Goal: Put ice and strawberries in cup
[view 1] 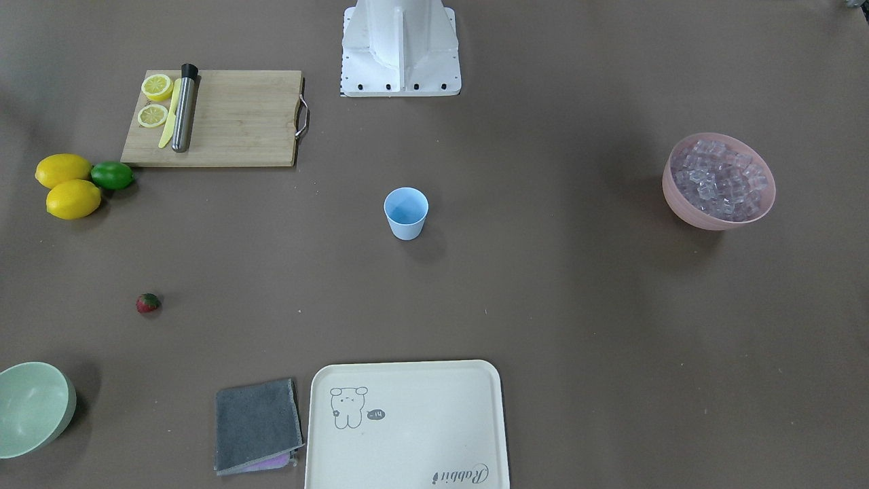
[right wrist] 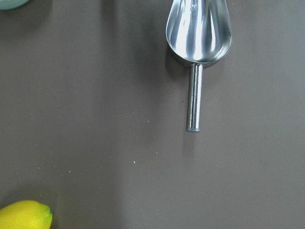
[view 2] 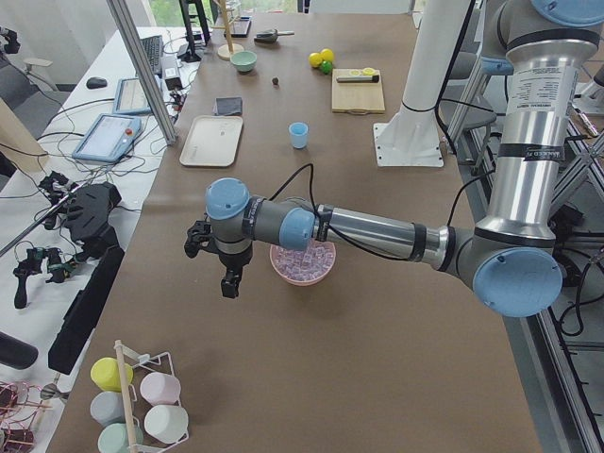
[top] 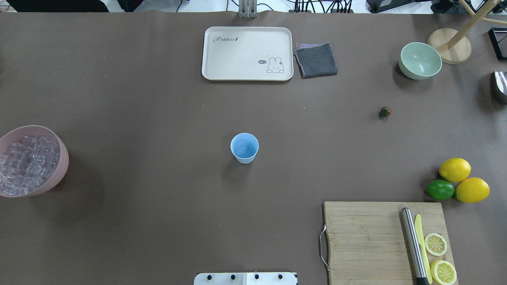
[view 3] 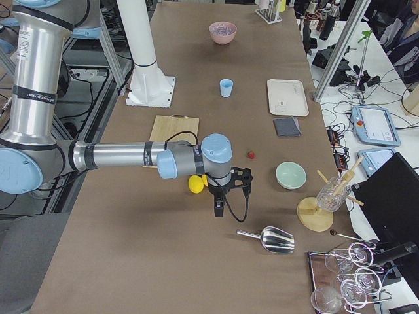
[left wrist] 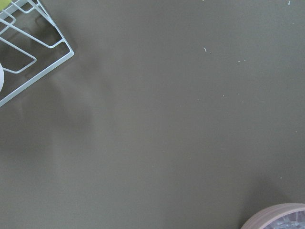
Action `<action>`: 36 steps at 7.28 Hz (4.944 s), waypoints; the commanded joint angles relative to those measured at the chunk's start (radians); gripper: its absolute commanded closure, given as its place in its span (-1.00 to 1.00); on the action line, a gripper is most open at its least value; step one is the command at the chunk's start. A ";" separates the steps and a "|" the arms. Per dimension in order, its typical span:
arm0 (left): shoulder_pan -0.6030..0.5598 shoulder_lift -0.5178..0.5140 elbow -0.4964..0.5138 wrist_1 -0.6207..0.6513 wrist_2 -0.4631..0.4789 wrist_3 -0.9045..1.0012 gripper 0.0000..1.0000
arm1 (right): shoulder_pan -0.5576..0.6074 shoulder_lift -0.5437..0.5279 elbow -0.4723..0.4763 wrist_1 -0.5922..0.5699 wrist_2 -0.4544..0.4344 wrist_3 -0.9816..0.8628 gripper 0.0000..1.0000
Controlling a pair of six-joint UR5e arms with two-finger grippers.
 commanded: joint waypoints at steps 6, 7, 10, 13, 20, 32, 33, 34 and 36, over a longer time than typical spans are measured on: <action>0.004 -0.014 0.112 -0.441 -0.001 -0.003 -0.95 | 0.046 -0.015 -0.024 0.257 0.082 0.151 -1.00; 0.007 -0.023 0.111 -0.457 -0.001 0.000 -0.95 | 0.046 -0.017 0.002 0.265 0.083 0.150 -1.00; 0.101 -0.086 0.118 -0.468 0.047 0.015 -0.95 | 0.040 0.081 0.005 0.292 0.181 0.156 -1.00; 0.144 -0.117 0.154 -0.468 0.044 -0.227 -0.97 | -0.145 0.162 0.033 0.294 0.088 0.460 -1.00; 0.308 0.311 -0.193 -0.593 0.130 -0.381 -0.96 | -0.324 0.198 0.087 0.297 -0.047 0.636 -1.00; 0.600 0.313 -0.152 -0.719 0.265 -0.571 -0.01 | -0.333 0.187 0.085 0.299 -0.061 0.628 -1.00; 0.600 0.290 -0.115 -0.724 0.266 -0.569 -0.01 | -0.333 0.187 0.085 0.299 -0.061 0.628 -1.00; 0.600 0.285 -0.103 -0.724 0.266 -0.568 -0.01 | -0.333 0.187 0.087 0.299 -0.061 0.628 -1.00; 0.597 0.300 -0.107 -0.724 0.266 -0.560 -0.16 | -0.333 0.187 0.087 0.300 -0.061 0.628 -1.00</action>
